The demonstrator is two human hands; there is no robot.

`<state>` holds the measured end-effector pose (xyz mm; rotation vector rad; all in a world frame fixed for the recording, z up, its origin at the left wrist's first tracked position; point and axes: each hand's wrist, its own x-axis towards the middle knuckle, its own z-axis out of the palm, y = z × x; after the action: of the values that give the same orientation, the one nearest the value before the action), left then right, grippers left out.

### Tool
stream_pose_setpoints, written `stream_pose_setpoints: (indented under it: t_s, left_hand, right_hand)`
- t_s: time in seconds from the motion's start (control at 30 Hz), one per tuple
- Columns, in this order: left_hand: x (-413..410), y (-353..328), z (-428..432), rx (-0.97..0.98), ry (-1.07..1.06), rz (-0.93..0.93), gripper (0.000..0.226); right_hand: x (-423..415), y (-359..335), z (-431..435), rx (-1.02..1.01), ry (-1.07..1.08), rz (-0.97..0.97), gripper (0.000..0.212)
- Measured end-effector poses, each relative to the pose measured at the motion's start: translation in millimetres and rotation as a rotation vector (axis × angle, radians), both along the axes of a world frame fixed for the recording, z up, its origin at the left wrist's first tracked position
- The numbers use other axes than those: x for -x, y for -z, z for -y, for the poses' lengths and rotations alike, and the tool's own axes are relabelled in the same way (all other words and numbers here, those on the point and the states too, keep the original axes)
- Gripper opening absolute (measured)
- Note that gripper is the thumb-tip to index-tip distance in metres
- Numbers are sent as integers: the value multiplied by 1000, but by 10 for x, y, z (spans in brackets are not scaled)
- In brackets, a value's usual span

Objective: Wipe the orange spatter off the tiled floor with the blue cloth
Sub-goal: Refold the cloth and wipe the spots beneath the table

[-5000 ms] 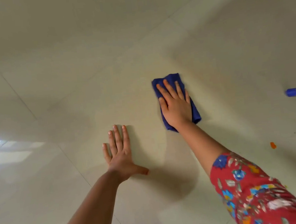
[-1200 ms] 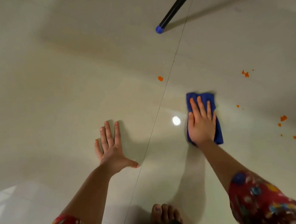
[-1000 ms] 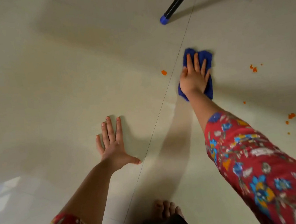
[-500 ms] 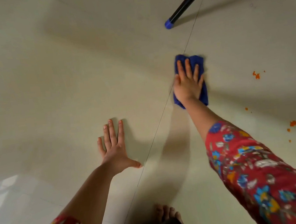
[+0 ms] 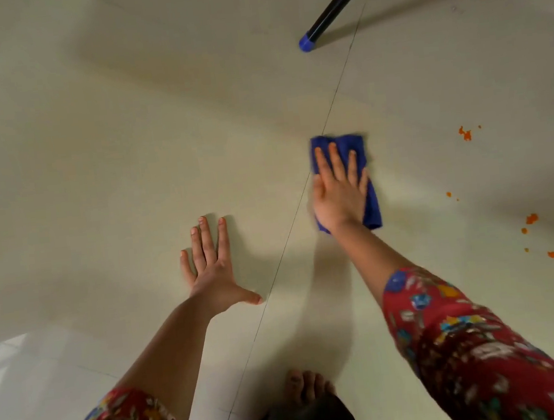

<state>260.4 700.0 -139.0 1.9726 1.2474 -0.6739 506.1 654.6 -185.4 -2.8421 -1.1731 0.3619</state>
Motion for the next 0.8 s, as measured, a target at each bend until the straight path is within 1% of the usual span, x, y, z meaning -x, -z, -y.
stream_pose_setpoints:
  t_s: [0.07, 0.13, 0.17, 0.2, 0.27, 0.33, 0.4, 0.43, 0.5, 0.57, 0.63, 0.7, 0.77, 0.8]
  left_hand:
    - [5, -3, -3, 6, 11, -1, 161]
    - [21, -7, 8, -3, 17, 1, 160]
    - [28, 2, 13, -9, 19, 2, 160]
    - [30, 13, 10, -12, 21, 2, 160]
    - [34, 35, 9, -16, 26, 1, 161]
    - [41, 40, 24, -25, 26, 5, 161]
    - [47, 60, 20, -41, 29, 1, 160]
    - [43, 71, 17, -49, 34, 0, 160]
    - [38, 81, 15, -54, 37, 0, 160]
    - [40, 94, 40, -67, 29, 4, 160]
    - [51, 120, 37, -80, 21, 5, 160]
    - [71, 112, 55, -105, 26, 27, 158]
    - [82, 106, 92, -145, 21, 46, 153]
    - [80, 89, 136, -161, 17, 43, 146]
  right_hand:
    - [470, 16, 13, -33, -201, -33, 57]
    - [967, 5, 493, -39, -447, -55, 55]
    - [1091, -30, 813, -21, -494, -70, 54]
    - [1084, -64, 1105, -9, -472, -77, 54]
    - [791, -48, 1449, -10, -290, -58, 55]
    - [433, -9, 1385, 23, -63, -10, 55]
    - [269, 2, 1049, 0, 73, 23, 58]
    - [281, -2, 865, -22, 78, 16, 59]
    - [462, 25, 648, -42, -53, -46, 60]
    - [804, 73, 769, -82, -263, -62, 55]
    - [1015, 94, 1113, -127, -381, -105, 49]
    - [970, 130, 1551, -135, -390, -120, 47]
    - [794, 134, 1939, -146, -297, -102, 46]
    - [707, 105, 2099, -167, -226, -107, 45]
